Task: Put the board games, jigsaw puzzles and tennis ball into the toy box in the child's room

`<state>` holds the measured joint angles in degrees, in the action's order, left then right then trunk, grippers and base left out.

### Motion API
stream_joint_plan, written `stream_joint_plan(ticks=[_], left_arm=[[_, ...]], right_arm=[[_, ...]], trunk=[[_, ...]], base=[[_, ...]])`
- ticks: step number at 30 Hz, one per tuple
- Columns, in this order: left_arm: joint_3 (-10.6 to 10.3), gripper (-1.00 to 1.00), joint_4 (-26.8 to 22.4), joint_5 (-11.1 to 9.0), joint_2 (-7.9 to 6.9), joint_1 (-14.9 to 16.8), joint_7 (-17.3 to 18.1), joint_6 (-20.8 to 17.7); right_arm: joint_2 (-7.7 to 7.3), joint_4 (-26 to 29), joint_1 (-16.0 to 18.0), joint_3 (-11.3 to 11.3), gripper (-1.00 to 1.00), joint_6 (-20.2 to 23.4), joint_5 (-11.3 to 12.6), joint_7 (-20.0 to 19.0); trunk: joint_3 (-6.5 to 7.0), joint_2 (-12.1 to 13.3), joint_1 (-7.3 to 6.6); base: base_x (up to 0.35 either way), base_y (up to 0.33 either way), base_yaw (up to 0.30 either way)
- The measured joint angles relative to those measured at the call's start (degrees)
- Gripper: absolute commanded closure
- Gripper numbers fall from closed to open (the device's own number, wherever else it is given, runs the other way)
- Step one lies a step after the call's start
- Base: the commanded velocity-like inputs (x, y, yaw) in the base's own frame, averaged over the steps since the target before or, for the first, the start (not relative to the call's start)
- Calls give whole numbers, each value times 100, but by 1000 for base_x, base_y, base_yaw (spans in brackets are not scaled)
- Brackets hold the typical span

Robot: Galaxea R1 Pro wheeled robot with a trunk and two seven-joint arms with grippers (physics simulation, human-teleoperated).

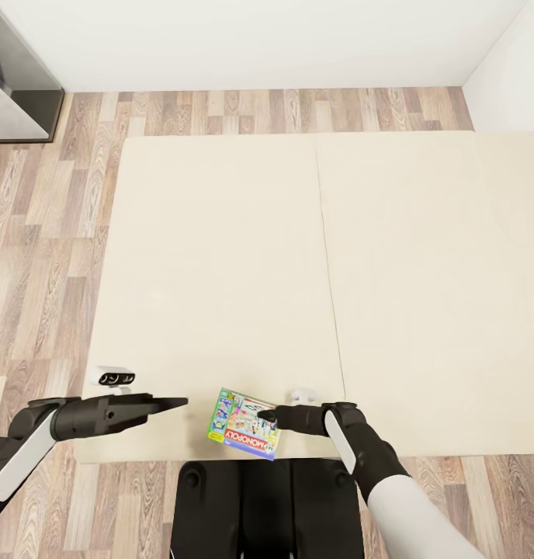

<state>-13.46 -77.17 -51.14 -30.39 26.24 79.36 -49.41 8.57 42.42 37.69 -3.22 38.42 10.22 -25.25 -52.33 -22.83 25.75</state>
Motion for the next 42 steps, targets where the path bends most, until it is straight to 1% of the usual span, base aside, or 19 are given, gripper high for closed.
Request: stream_joint_plan(ticks=[10, 14, 20, 35, 42], left_arm=[[34, -100, 0, 10, 5, -1, 0, 5], [34, -100, 0, 11, 5, 0, -1, 4], [35, -100, 0, 11, 5, 0, -1, 5], [35, -100, 4, 11, 5, -4, -4, 2], [35, -100, 6, 11, 5, -2, -7, 8]], right_arm=[[71, -70, -7, 17, -100, 9, 25, -17], [142, -72, -2, 17, -100, 2, 34, -103], [143, -73, 1, 15, -100, -42, 37, -200], [143, -73, -1, 16, -100, -98, 29, -214], [143, -73, -6, 3, -100, -282, 18, -216]], trunk=[[0, 0, 0], [0, 0, 0], [0, 0, 0], [0, 0, 0], [0, 0, 0]], base=[[0, 0, 0], [0, 0, 0], [0, 0, 0], [0, 0, 0], [0, 0, 0]])
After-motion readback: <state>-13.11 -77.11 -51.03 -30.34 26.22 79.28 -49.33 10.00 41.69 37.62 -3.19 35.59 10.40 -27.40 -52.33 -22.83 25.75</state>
